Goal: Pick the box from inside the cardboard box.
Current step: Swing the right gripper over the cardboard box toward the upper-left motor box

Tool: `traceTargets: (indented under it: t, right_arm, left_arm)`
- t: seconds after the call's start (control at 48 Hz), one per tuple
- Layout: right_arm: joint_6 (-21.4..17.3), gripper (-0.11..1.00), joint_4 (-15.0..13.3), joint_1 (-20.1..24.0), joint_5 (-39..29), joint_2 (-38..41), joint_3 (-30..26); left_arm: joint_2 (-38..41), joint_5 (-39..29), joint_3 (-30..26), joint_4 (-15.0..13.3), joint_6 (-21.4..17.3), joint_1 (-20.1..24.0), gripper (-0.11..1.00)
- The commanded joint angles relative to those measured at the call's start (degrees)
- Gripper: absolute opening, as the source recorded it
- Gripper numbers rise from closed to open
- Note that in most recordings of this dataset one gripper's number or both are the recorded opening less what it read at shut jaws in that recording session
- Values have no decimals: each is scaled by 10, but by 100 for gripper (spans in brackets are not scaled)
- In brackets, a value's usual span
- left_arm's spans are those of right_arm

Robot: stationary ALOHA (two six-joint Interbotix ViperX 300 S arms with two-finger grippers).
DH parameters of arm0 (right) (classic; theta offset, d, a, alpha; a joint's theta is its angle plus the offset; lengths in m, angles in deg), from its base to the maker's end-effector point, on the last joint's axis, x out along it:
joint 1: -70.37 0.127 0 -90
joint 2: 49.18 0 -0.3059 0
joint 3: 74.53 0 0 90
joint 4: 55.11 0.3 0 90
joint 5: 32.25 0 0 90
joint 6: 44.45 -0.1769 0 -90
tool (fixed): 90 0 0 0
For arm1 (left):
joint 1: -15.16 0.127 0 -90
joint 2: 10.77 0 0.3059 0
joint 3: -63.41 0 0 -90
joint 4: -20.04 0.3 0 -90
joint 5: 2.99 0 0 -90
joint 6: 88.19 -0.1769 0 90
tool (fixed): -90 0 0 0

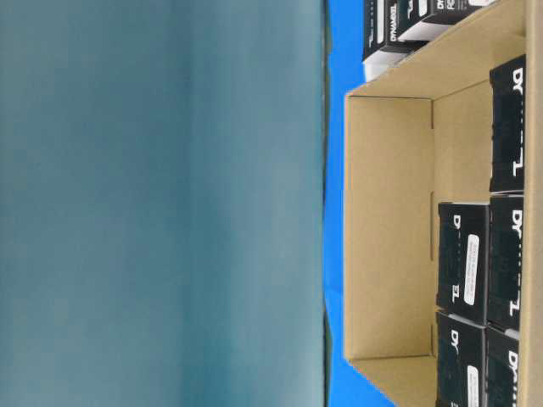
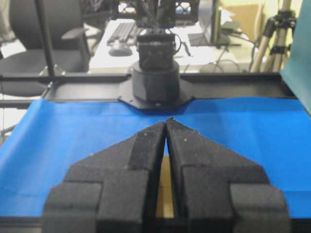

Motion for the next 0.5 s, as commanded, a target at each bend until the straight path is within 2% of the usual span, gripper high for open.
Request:
traceTargets:
  t: [0.0, 0.042, 0.104, 0.188, 0.292, 0.48]
  right_arm:
    - [-3, 14, 4, -2, 0, 5, -9]
    - [-5, 12, 15, -2, -14, 7, -15]
    - [-11, 4, 30, -3, -54, 11, -28]
    - [-20, 1, 35, -3, -121, 24, -52]
    - [-41, 1, 34, -3, -211, 52, -93]
    - [-83, 1, 34, 4, -320, 131, -171]
  left_arm:
    - [0, -7, -29, 8, -2, 6, 14]
    - [-2, -17, -35, 8, -2, 8, 13]
    - [-4, -33, -41, 8, -3, 8, 4]
    - [-7, -51, -48, 8, -3, 8, -3]
    - [-10, -67, -55, 8, -3, 8, -5]
    - [-11, -76, -56, 8, -3, 8, -5]
